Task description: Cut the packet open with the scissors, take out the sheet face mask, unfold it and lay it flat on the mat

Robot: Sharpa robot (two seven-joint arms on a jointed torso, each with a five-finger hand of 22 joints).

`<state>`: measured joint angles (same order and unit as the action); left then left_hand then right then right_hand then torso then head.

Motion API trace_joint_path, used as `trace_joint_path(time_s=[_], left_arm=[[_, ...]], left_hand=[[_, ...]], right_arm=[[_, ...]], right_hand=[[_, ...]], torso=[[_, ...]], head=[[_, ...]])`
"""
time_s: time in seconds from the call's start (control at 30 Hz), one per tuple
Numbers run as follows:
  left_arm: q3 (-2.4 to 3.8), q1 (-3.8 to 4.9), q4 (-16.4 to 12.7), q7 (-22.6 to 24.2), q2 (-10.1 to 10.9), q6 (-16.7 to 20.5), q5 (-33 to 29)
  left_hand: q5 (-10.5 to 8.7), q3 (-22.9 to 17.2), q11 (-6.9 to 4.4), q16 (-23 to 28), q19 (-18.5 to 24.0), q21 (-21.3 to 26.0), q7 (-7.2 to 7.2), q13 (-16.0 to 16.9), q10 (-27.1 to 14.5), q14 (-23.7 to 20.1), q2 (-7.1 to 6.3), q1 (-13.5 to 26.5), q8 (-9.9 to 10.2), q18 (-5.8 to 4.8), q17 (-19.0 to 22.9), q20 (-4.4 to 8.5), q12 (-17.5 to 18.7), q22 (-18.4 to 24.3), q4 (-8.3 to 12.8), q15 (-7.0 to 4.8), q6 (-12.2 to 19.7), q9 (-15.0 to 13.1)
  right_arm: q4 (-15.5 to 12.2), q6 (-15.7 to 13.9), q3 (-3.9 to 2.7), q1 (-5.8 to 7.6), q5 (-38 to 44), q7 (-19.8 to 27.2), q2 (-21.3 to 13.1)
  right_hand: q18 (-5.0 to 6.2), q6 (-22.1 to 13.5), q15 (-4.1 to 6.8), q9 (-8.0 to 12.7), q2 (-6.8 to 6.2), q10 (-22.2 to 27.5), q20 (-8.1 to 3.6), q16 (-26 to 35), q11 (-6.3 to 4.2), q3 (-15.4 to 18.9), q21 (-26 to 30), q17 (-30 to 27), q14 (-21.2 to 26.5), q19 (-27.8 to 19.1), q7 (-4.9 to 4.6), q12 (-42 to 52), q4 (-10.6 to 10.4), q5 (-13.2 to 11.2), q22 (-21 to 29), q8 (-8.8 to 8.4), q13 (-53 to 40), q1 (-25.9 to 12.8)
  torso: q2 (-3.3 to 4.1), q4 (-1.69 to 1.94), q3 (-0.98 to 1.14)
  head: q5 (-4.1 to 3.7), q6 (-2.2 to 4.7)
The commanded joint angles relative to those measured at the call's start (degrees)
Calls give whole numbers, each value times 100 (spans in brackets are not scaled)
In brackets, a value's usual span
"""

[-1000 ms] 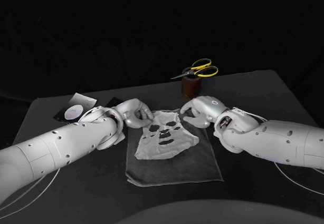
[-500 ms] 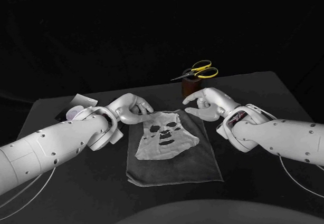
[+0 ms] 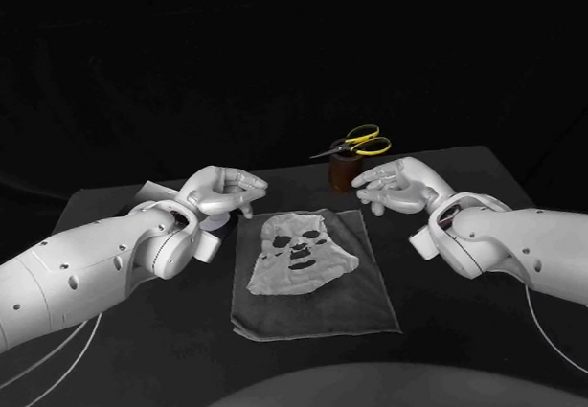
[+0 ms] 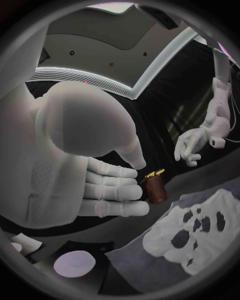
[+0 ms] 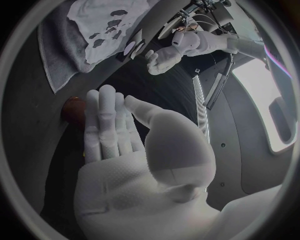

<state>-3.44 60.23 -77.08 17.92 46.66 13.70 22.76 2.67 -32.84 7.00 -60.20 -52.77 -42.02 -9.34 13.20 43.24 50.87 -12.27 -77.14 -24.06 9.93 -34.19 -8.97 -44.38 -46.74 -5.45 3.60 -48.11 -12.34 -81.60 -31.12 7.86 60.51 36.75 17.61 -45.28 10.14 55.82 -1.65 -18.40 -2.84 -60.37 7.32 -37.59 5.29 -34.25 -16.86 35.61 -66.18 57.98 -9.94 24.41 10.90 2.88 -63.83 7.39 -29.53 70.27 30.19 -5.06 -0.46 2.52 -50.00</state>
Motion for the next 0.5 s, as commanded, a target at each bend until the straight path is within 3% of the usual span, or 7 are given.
trace_joint_path(time_s=[0.03,0.1,0.13,0.2,0.3,0.33,0.5], left_arm=[[7,-30,-121,742,15,-344,-1756],[8,-46,-175,858,32,-341,-2111],[8,-51,-186,912,35,-323,-2259],[9,-57,-168,986,24,-294,-2456],[10,-59,-81,1097,-20,-227,-2700],[10,-58,-40,1132,-45,-191,-2771],[11,-55,169,1300,-192,50,-2976]], left_hand=[[19,220,78,675,209,635,-11,-332,180,-210,-3,90,26,40,439,-106,475,440,-134,100,41,39],[33,373,156,1258,550,1170,9,-515,254,-480,-39,181,64,-20,759,-228,757,778,-266,226,69,72],[32,525,240,1878,856,1769,10,-726,402,-565,-64,113,126,-47,1113,-374,1089,1185,-323,335,88,113],[24,617,261,2285,865,2045,11,-864,488,-652,0,112,165,-28,1327,-473,1318,1408,-420,392,65,140],[18,870,315,3074,868,2644,-58,-971,643,-646,78,22,325,34,1718,-648,1928,1916,-583,482,82,223],[6,1030,370,3360,992,2912,29,-957,643,-698,65,22,423,29,1852,-703,2185,2122,-666,550,137,259],[12,1567,306,4080,1227,3504,192,-960,531,-914,166,33,684,-125,2193,-767,2897,2611,-989,580,277,336]], right_arm=[[106,785,-11,8,-1363,429,-12],[196,1016,-16,8,-1853,546,-9],[242,1137,-22,8,-2120,596,-8],[319,1288,-34,10,-2590,669,-2],[456,1441,-58,17,-3229,797,13],[499,1487,-65,19,-3369,836,17],[618,1632,-81,22,-3586,954,64]], right_hand=[[-35,5,-105,-6,72,65,93,567,113,28,249,-268,185,-231,-98,-417,-89,-14,198,-12,476,-98],[-54,-82,-200,5,69,120,179,912,188,62,490,-443,386,-414,-149,-663,-206,-9,415,-50,763,-244],[-57,-135,-273,8,64,118,262,1208,243,57,708,-608,540,-529,-188,-843,-255,-3,643,-74,1015,-285],[-62,-177,-340,17,23,134,317,1350,282,132,823,-686,622,-578,-218,-932,-375,-15,773,-99,1140,-454],[5,-305,-435,55,-79,271,476,1671,372,353,1164,-876,690,-575,-272,-1183,-604,3,1272,-180,1544,-696],[17,-323,-473,66,-85,294,527,1798,399,441,1280,-949,765,-584,-291,-1232,-661,10,1456,-197,1662,-734],[26,-406,-578,129,-9,367,642,2239,469,670,1333,-1247,961,-684,-327,-1371,-733,18,2186,-278,2097,-667]], torso=[[-241,-43,-126],[-298,-65,-162],[-325,-75,-177],[-370,-81,-188],[-445,-79,-183],[-474,-79,-180],[-584,-68,-157]], head=[[13,0],[47,0],[56,0],[57,0],[108,0],[139,0],[165,0]])
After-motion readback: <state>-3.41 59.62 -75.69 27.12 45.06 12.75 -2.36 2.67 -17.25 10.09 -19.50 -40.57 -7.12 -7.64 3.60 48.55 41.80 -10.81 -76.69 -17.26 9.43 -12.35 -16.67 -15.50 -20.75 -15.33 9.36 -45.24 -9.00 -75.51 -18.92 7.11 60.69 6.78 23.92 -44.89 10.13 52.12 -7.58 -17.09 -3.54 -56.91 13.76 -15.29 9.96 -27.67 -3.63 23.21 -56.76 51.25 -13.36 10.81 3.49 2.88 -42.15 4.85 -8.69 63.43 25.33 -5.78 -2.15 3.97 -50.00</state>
